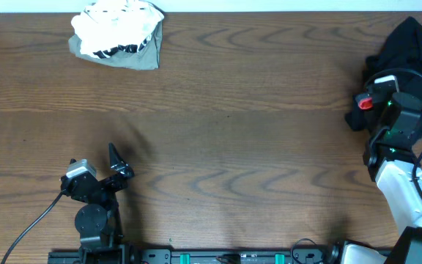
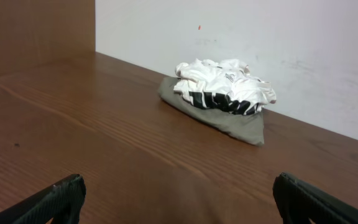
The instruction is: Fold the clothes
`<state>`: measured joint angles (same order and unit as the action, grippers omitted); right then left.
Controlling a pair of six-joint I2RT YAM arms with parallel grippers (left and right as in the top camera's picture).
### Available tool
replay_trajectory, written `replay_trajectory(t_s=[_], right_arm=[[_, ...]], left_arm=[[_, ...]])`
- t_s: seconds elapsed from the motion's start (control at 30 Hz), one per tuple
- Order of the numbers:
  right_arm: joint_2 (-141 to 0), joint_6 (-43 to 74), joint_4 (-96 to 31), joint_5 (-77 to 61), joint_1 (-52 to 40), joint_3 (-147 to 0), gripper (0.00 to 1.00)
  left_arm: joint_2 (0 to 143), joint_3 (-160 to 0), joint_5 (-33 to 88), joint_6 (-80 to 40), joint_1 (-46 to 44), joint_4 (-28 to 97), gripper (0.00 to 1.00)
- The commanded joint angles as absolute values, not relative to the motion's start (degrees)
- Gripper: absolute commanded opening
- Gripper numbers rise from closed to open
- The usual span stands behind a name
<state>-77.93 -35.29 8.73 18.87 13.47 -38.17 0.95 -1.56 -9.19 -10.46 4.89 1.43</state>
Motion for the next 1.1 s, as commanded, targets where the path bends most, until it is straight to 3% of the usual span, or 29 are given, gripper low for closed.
replay_trajectory(t_s=[0.0,0.17,0.3,0.8,1.07], right_arm=[[-77.3,-31.3,6.8,19.0,12.7,-38.2,0.15],[-77.8,-31.3,3.4,19.0,12.8,-38.2,0.16],[-78.0,-31.3,1.1,19.0,12.8,-38.2,0.01],[-78.0,-30.7,1.1,18.6,12.6,-38.2,0.01],[-78.0,-30.7,3.0,17.8,8.3,-39.2,0.01]], left_arm=[[0.6,-0.2,-9.5,-10.1,5.2,3.2,0.98],[0.6,-0.2,-9.5,-10.1,5.2,3.2,0.98],[0.6,-0.2,-9.5,-10.1,5.2,3.2,0.98],[0.6,-0.2,-9.5,-10.1,5.2,3.2,0.98],[0.6,-0.2,-9.5,-10.1,5.2,3.2,0.98]])
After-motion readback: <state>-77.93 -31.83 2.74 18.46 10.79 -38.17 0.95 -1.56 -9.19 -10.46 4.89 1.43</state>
